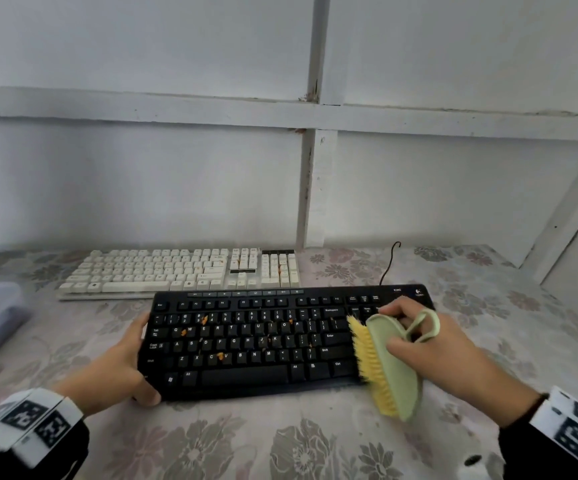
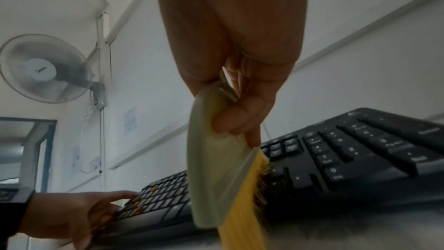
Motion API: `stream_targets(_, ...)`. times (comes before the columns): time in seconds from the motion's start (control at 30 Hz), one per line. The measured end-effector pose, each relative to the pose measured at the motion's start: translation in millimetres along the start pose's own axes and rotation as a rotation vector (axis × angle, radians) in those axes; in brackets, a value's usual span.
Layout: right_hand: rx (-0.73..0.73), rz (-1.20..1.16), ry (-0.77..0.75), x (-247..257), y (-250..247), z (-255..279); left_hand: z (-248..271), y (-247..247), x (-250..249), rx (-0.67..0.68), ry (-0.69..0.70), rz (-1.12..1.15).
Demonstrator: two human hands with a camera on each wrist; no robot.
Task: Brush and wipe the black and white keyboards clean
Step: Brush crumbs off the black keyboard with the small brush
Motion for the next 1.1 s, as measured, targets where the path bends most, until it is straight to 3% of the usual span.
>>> stream_targets(0.13,0.038,-0.015,0.017,7.8,-7.4,5.4,0.7,0.1,0.6,-0.002,-0.002,0.005)
stream_targets(0.3,-0.136,-0.058,-0.064,29.7,-25.7,-24.5,-0.1,1.1,2.4,0.01,-0.007,0.018)
stream_targets(0.4,-0.169,-0.056,-0.076,33.7,-24.6,-41.2,1.3,1.3,-0.1,0.006,-0.013,-0.016)
stream_targets(0.57,-0.088,0.063,-0.079,20.9,-10.2,-24.9,1.5,0.6,0.1,0.007,-0.007,-0.04)
stream_targets(0.73,0.067,0.031,-0.041,9.3,-2.3,4.0,-0.9,0.9,1.0,-0.014,-0.003,-0.006)
stream_targets(0.97,-0.172,-0.09,-0.107,28.5,-28.5,-35.6,-1.7,1.2,0.4,-0.02,0.022,-0.004)
stream_targets(1.1,-0.108,-0.06,-0.097,20.8,-13.1,-33.3,-2.7,-0.2,3.2,-0.024,0.025,-0.005)
Point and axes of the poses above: each hand's wrist, its own z-axis away from the middle knuckle, its own y-axis out of the palm, x = y × z, the point moved 7 cm from there along -z, towards the middle knuckle, and after that the axes turned 6 degrees about -z, right-handed, at the moved point
